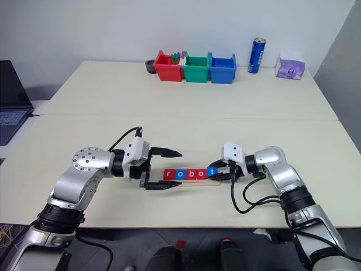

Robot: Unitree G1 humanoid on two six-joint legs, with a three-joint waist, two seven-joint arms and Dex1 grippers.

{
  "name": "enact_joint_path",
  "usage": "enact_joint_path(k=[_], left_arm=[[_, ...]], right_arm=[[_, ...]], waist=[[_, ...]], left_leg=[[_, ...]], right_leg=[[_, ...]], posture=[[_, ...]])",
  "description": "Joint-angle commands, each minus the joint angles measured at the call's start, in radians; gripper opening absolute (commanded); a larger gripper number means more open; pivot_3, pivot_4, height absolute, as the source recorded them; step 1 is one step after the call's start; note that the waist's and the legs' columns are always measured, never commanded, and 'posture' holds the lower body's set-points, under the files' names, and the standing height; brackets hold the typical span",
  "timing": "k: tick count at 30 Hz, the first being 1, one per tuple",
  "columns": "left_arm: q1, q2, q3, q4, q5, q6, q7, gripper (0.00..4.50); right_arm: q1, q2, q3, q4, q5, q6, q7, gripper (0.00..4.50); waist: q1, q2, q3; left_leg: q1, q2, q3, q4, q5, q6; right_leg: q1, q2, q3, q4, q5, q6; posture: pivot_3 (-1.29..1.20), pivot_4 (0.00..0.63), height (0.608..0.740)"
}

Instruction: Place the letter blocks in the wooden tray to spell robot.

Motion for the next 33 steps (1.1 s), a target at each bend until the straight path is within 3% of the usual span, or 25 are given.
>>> enact_joint_path(k=[1,31,33], left_arm=[[-0.019,-0.011,-0.004,-0.04,-0.008,0.002,0.009,4.5],[-0.023,-0.012,-0.007,-0.047,0.0,0.006,0.015,4.5],[-0.023,-0.013,-0.008,-0.047,0.001,0.006,0.016,4.5]], right_arm=[[-0.025,0.001,0.004,0.01,-0.017,-0.036,0.004,1.46],[-0.042,0.014,0.001,0.053,-0.053,-0.05,0.027,1.46],[-0.043,0.014,-0.001,0.055,-0.052,-0.048,0.026,2.21]], waist=[[0.0,0.0,0.0],[0.0,0.0,0.0],[0.0,0.0,0.0]], left_leg=[[0.0,0.0,0.0,0.0,0.0,0.0],[0.0,0.0,0.0,0.0,0.0,0.0],[0.0,0.0,0.0,0.0,0.0,0.0]], right_leg=[[0.0,0.0,0.0,0.0,0.0,0.0],[0.0,0.0,0.0,0.0,0.0,0.0],[0.0,0.0,0.0,0.0,0.0,0.0]], posture=[[0.0,0.15,0.74],[0.0,0.15,0.74],[0.0,0.15,0.74]])
